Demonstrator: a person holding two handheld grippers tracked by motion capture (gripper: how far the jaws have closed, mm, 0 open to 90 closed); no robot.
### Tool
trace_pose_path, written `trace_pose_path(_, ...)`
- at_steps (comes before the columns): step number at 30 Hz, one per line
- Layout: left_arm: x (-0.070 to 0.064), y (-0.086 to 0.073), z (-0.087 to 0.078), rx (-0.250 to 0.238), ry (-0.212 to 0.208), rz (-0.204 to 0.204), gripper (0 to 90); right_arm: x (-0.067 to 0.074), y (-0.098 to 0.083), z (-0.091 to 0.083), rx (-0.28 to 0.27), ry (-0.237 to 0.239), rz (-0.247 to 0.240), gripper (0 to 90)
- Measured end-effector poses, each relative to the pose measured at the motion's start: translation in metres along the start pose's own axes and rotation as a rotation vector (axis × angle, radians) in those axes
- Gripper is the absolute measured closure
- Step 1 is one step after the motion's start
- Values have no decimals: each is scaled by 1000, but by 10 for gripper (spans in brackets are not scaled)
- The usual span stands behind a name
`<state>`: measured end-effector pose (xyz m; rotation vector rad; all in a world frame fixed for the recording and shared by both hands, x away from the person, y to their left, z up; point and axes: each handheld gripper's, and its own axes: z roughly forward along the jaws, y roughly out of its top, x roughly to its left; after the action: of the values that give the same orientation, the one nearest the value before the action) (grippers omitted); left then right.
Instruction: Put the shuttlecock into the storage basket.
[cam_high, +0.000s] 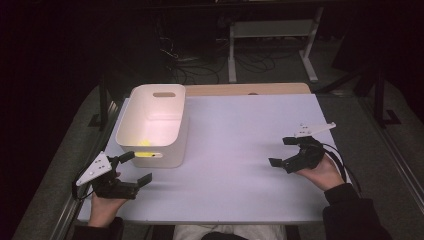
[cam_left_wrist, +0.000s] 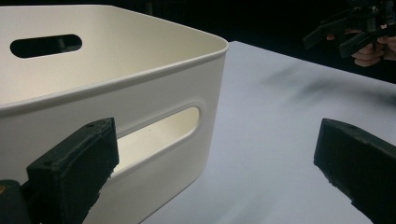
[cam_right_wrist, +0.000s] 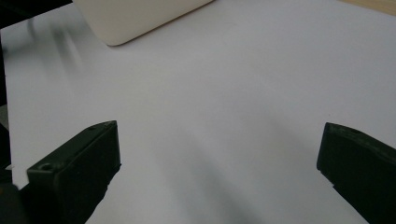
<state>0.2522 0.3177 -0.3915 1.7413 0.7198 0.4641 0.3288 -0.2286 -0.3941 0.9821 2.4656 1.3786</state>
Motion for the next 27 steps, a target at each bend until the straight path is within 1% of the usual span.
trace_pose_path(13, 0, -1, 1, 9, 5, -1, 0, -5, -27, -20, -62, -57, 34, 0)
trace_pose_path(23, 1, -1, 1, 11, 9, -5, 0, -7, -44, -27, -77, -99, 43, 0)
trace_pose_path(27, 1, -1, 1, 10, 8, -4, 0, -7, -48, -28, -82, -106, 47, 0)
